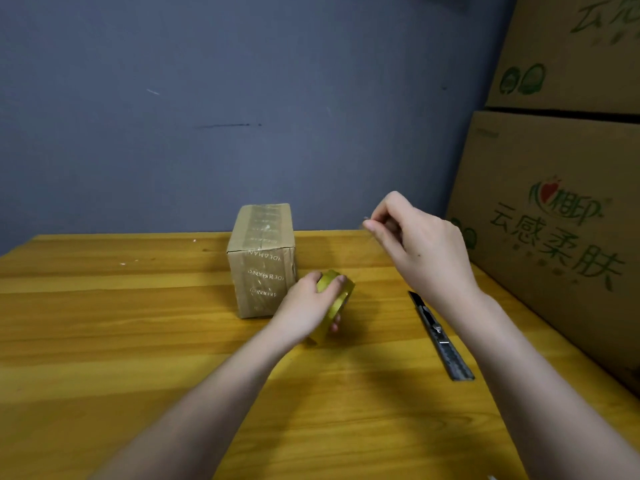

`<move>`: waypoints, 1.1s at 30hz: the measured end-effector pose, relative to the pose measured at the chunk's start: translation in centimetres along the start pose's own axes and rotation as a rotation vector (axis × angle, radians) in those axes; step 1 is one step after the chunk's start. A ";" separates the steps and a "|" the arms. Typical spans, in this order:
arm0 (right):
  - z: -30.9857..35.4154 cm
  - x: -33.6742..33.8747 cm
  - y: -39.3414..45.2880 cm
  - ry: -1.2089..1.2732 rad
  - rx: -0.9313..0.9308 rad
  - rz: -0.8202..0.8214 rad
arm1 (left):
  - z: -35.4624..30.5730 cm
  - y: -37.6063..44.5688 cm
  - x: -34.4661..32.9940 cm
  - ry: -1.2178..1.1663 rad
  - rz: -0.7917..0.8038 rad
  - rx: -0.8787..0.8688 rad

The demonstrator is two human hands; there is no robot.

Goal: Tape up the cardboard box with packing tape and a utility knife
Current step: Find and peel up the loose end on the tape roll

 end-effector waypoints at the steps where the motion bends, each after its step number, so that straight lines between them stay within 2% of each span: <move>1: 0.4 0.2 0.2 -0.011 0.025 -0.012 | -0.2 -0.1 -0.2 -0.083 -0.004 0.023; 7: 1.1 0.1 1.6 -0.049 0.119 0.040 | 0.0 -1.5 -2.2 -0.379 0.021 0.197; 9: 1.0 -0.2 2.1 -0.030 0.120 0.093 | 0.8 -1.5 -2.2 -0.325 -0.022 0.233; 11: 0.4 -0.7 2.5 0.008 0.087 0.172 | 1.4 -1.4 -1.8 -0.156 -0.054 0.230; 13: -0.1 -0.9 2.8 0.045 0.062 0.223 | 1.2 -1.3 -1.1 0.011 -0.084 0.187; 15: -0.3 -1.0 2.9 0.068 0.057 0.241 | -0.1 -1.2 0.2 0.133 -0.172 0.046; 18: -0.3 -1.1 3.1 0.078 0.070 0.255 | -4.0 -1.5 2.0 -0.054 -0.225 -0.253; 20: -0.4 -1.2 3.2 0.078 0.069 0.264 | -6.5 -1.5 3.0 -0.171 -0.192 -0.354; 24: -0.5 -1.3 3.3 0.070 0.082 0.268 | -9.3 -1.0 4.3 -0.241 -0.141 -0.436; 33: -0.3 -1.1 3.3 0.070 0.099 0.284 | -10.7 -0.9 4.6 -0.057 -0.113 -0.489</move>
Point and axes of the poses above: each hand's wrist, its own y-axis towards the middle knuckle, its own x-axis out of the back of the hand, z = x × y, the point moved 8 cm from there along y, towards the middle knuckle, and after that the axes turned 1 degree about -z, right-handed, at the moved point
